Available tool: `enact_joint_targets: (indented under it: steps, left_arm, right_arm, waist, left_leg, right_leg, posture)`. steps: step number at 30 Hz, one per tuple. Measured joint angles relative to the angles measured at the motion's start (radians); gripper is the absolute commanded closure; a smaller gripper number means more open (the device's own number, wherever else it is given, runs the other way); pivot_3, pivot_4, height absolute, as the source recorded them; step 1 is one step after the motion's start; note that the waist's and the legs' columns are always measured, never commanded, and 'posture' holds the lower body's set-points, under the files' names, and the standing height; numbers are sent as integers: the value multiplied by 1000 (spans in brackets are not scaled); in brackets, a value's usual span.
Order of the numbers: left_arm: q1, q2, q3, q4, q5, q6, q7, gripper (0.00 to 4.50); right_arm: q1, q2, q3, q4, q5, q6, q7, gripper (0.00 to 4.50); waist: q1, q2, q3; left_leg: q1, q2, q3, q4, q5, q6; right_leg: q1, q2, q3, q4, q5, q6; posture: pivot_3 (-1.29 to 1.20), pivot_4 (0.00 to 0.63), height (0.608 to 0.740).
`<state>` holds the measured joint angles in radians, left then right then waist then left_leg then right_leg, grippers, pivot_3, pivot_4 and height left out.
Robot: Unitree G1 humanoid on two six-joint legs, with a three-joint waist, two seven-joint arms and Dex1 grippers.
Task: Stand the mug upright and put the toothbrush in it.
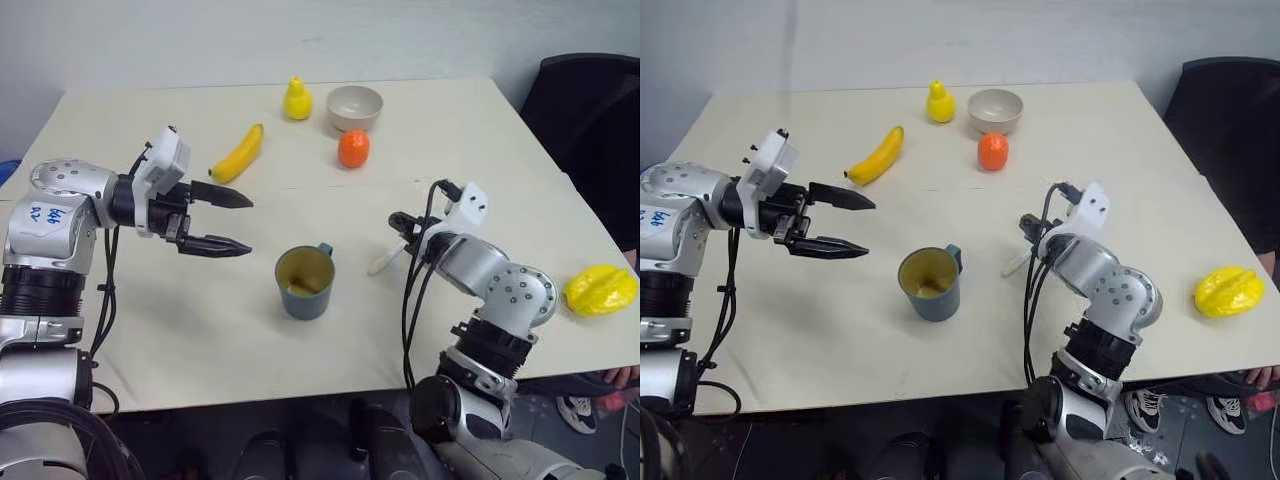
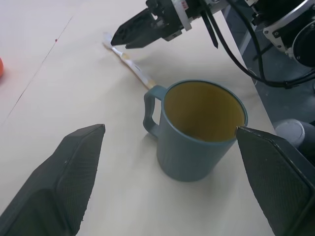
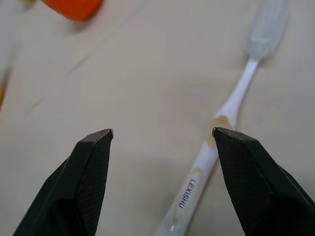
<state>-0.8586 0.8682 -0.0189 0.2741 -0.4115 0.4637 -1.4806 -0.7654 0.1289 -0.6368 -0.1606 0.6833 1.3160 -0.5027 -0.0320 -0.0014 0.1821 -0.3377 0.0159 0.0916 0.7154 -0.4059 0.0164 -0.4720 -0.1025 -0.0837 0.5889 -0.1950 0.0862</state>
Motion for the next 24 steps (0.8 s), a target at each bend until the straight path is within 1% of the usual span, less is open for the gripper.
enact_joint_targets:
  steps: [6,10,12,15,22,23,24]
  left_arm:
    - [1,6,9,-20,-5,0,0,0]
    - [6,6,10,-27,-10,0,1,0]
    - [8,6,10,-26,-10,-3,3,0]
    - [8,3,11,-25,-10,-14,6,0]
    - [8,0,11,-20,-11,-33,6,0]
    - [6,-1,11,-18,-11,-38,5,0]
    - [6,-2,10,-16,-11,-40,5,0]
  right_arm:
    - [-17,-9,52,77,-47,-39,8,1133]
    - [-28,-20,74,100,-59,-45,27,1133]
    - [-47,-39,89,143,-72,-60,50,1133]
    - [-64,-56,109,204,-91,-103,83,1716]
    - [-59,-100,130,308,-119,-200,162,4141]
    - [-59,-100,131,318,-117,-207,171,4320]
    - [-60,-100,132,325,-114,-210,178,4320]
  waist:
    - [-11,-2,-1]
    - [-19,-2,-1]
    - [-22,-2,-1]
    - [-26,-2,-1]
    - [-28,-3,-2]
    - [-27,-3,-2]
    - [-26,-3,-2]
  left_leg:
    - [2,0,1,0,0,0]
    - [2,0,1,0,0,0]
    - [2,0,1,0,0,0]
    - [2,0,1,0,0,0]
    - [3,1,2,0,0,0]
    - [3,1,2,0,0,0]
    - [3,1,2,0,0,0]
  right_leg:
    - [0,0,2,1,0,0]
    - [0,0,3,2,0,0]
    - [0,0,3,1,0,0]
    - [0,0,3,1,0,0]
    - [0,0,3,1,0,0]
    - [0,0,3,1,0,0]
    - [0,0,3,1,0,0]
  posture:
    - [0,150,740]
    - [0,150,740]
    - [0,150,740]
    - [0,150,740]
    - [0,150,740]
    - [0,150,740]
    - [0,150,740]
